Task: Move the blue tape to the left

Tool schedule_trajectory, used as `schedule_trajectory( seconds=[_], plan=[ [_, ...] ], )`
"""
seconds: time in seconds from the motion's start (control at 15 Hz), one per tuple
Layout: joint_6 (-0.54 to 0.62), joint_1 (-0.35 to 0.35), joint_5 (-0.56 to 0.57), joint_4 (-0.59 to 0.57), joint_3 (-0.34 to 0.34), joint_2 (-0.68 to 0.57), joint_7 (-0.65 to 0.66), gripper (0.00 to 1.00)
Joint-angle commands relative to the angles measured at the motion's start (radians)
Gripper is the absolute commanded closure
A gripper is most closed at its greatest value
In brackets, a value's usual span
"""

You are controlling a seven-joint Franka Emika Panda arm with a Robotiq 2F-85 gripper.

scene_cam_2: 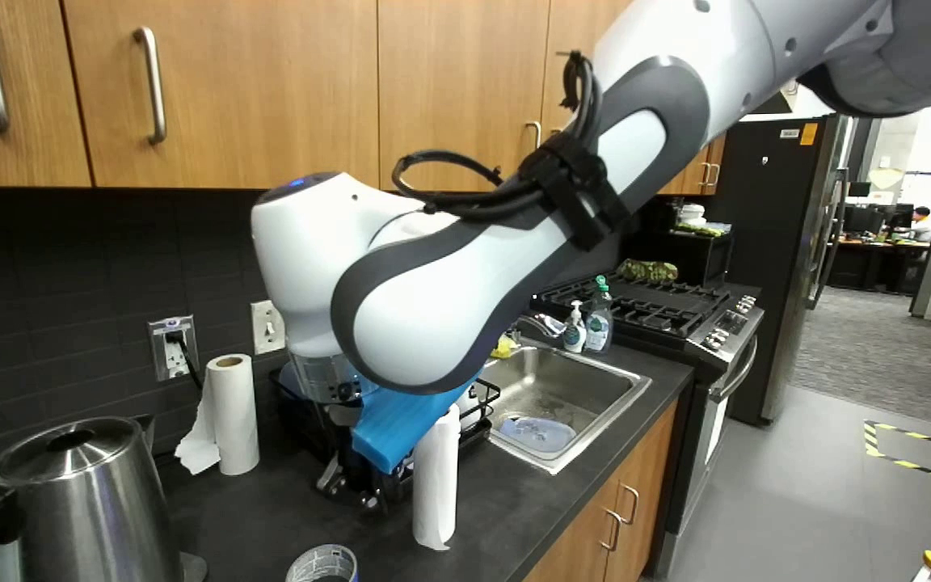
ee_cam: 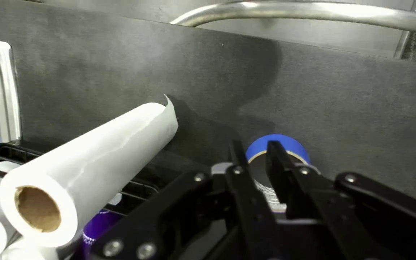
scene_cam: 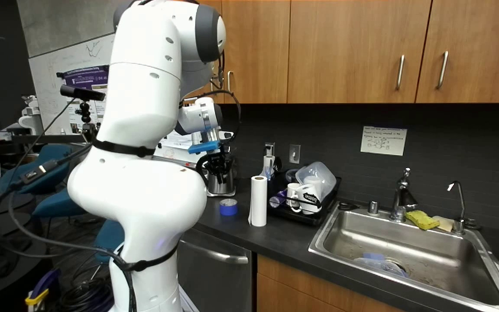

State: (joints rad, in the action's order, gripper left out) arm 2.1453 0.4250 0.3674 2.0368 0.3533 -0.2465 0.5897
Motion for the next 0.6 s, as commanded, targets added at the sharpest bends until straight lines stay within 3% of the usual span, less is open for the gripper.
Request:
schedule_trajectory(
  seconds=[0.0, 0.53],
  plan=[
    [-0.028, 0.032, -0.007, -0.018, -0.026, -0.031, -0.024, 1.00],
    [-0.003, 0.061, 0.014, -0.054, -0.064, -0.124, -0.012, 1.00]
  ],
)
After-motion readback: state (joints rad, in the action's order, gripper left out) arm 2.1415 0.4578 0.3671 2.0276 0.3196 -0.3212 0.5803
